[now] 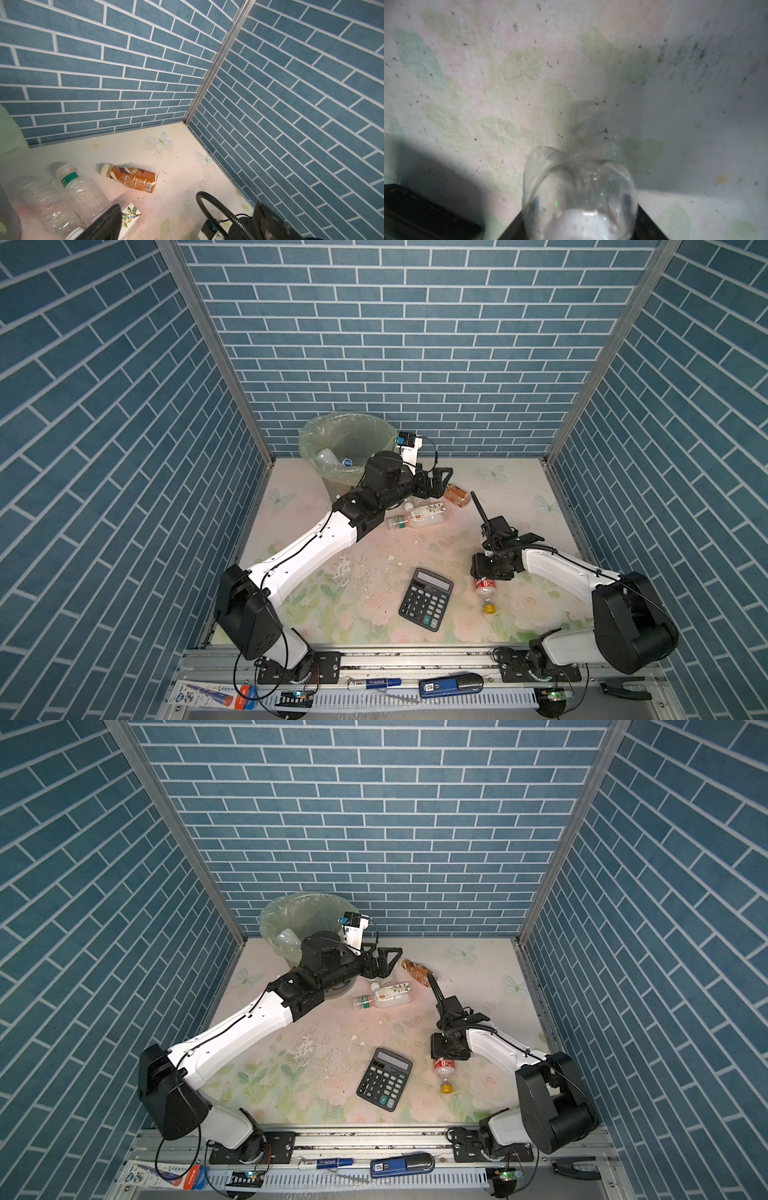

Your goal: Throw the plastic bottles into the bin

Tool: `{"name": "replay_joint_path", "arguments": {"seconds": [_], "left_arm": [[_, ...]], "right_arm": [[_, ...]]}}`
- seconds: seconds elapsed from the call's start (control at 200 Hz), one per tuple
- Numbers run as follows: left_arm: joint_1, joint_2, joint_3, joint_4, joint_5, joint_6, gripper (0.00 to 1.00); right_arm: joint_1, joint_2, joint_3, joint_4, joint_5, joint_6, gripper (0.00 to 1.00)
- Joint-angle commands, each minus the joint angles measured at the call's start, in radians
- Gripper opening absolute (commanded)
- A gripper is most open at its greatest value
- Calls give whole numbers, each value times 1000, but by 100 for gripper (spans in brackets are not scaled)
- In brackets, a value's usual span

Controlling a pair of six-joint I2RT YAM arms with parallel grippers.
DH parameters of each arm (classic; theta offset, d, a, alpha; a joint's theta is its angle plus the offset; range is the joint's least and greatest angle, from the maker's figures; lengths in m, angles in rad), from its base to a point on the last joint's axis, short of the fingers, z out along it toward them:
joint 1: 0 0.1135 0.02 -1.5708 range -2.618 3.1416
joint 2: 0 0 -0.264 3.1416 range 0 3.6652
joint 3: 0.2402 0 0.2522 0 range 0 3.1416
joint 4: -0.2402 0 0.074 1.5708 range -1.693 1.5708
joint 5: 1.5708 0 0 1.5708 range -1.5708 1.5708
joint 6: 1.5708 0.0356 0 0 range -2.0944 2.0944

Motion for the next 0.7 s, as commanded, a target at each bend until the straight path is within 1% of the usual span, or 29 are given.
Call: {"name": "replay_joint_path", "arguments": {"seconds": [0.0,0.12,0.21,0.225,0.33,0.465,0.55,0.695], "left_arm": [[-6,-39,-15,-20,-15,8,99],[-7,-48,-30,-33,-24,0,99],[-6,-60,-60,-33,-37,-16,99],[-7,-63,-65,-29,-38,-21,99],[-7,-91,-121,-1,-32,-40,99],[-7,-123,-166,10,-32,-52,99],[-8,-120,-173,20,-6,-69,99],[-14,-87,-171,52,46,-112,96]], "right_arm": [[5,12,66,13,3,-12,56],[1,16,174,-5,3,-25,51],[-8,31,268,-17,3,-33,50],[-12,33,286,-16,-22,-33,50],[-39,57,404,11,-69,-6,50],[-47,96,568,46,-95,32,50],[-48,119,648,69,-125,57,49],[-47,136,724,124,-147,99,49]]}}
